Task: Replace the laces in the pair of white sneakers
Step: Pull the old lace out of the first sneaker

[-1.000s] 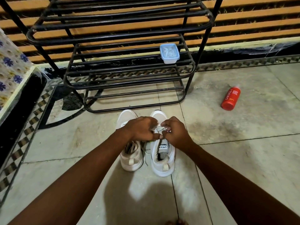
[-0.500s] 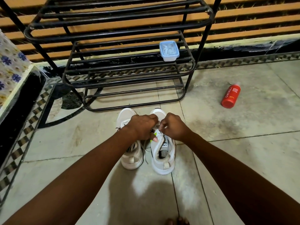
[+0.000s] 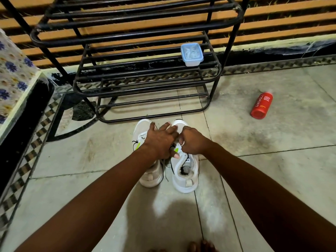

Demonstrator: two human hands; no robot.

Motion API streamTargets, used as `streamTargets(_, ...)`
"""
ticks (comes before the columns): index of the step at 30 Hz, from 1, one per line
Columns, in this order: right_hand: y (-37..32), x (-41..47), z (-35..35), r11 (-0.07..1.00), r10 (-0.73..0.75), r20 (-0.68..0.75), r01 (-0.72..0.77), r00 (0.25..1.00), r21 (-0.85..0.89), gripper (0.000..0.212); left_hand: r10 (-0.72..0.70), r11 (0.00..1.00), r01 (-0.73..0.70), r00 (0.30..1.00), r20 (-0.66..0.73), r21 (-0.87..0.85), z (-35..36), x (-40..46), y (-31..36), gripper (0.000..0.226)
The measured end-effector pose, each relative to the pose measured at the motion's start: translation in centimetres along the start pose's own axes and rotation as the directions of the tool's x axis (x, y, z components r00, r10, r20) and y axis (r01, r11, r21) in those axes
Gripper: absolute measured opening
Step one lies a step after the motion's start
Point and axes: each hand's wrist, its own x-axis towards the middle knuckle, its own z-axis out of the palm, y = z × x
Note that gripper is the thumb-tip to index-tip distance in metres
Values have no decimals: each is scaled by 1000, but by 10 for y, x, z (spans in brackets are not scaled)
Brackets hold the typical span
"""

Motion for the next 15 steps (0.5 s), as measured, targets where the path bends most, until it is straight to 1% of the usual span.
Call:
streamTargets(3, 1, 4, -3, 1000, 0, 33, 0, 999, -14, 17, -2, 999, 2, 1000, 0, 43, -1, 3, 2, 98)
streamTargets(5, 5, 7, 0, 1000, 5, 13, -5, 1000, -13, 16, -5, 998, 4, 1000, 5, 68, -1, 5, 2, 97)
streamTargets(7, 8, 7, 5, 999, -27, -21, 26, 999, -41, 17, -12, 997, 11, 1000, 5, 73, 0, 7, 2, 97)
streamTargets(9, 7, 6, 8, 997, -63, -73, 59, 995, -60, 17, -6, 997, 6, 1000, 5, 77, 2, 8, 3, 94)
streamTargets(11, 6, 2, 12, 995, -92, -150, 85, 984, -53, 17, 16, 997, -17, 1000, 9, 74, 2, 9, 4, 84)
streamTargets(13, 9, -3, 19, 992, -111, -268, 122, 957, 24, 16, 40, 997, -41, 999, 19, 67, -1, 8, 6, 73)
streamTargets(15, 12, -11, 25, 976, -108, -347, 165, 932, 141, 18, 38, 998, -40, 999, 23, 58, -5, 7, 6, 75)
